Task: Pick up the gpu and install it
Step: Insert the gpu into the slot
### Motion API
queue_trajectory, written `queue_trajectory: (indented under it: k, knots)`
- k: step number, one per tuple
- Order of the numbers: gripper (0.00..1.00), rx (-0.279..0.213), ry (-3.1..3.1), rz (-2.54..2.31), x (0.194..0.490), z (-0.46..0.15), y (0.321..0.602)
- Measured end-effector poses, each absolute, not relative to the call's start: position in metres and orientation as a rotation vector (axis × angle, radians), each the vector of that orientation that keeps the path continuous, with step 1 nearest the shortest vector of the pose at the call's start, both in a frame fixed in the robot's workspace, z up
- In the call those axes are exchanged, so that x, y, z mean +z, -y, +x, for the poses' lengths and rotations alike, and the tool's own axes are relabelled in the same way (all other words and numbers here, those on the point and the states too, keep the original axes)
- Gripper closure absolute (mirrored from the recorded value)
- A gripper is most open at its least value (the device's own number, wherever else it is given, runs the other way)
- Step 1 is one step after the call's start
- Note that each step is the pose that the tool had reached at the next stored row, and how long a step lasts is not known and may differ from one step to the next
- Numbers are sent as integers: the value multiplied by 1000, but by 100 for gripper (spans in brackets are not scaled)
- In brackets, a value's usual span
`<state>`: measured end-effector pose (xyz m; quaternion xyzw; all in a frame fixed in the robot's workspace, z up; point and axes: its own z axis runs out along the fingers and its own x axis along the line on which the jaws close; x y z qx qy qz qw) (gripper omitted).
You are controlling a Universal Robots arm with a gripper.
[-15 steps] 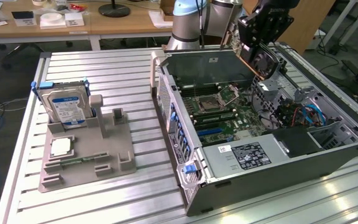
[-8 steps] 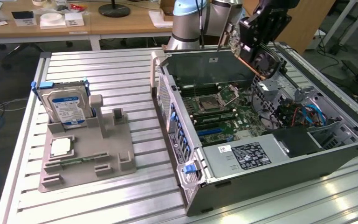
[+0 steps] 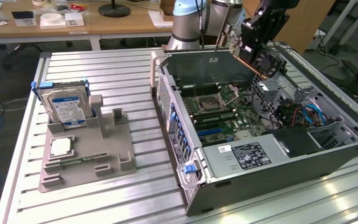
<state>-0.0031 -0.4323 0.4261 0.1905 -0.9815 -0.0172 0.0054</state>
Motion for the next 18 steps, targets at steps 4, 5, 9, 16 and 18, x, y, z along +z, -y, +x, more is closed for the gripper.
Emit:
queue_trajectory:
  k: [4, 5, 9, 16, 18]
  knots:
    - [72, -52, 3013, 839, 426, -3, 432]
    - [72, -51, 2982, 938, 426, -3, 432]
    - [72, -50, 2939, 1063, 426, -3, 432]
    - [72, -49, 2872, 1227, 426, -3, 432]
    - [72, -48, 2851, 1274, 426, -3, 432]
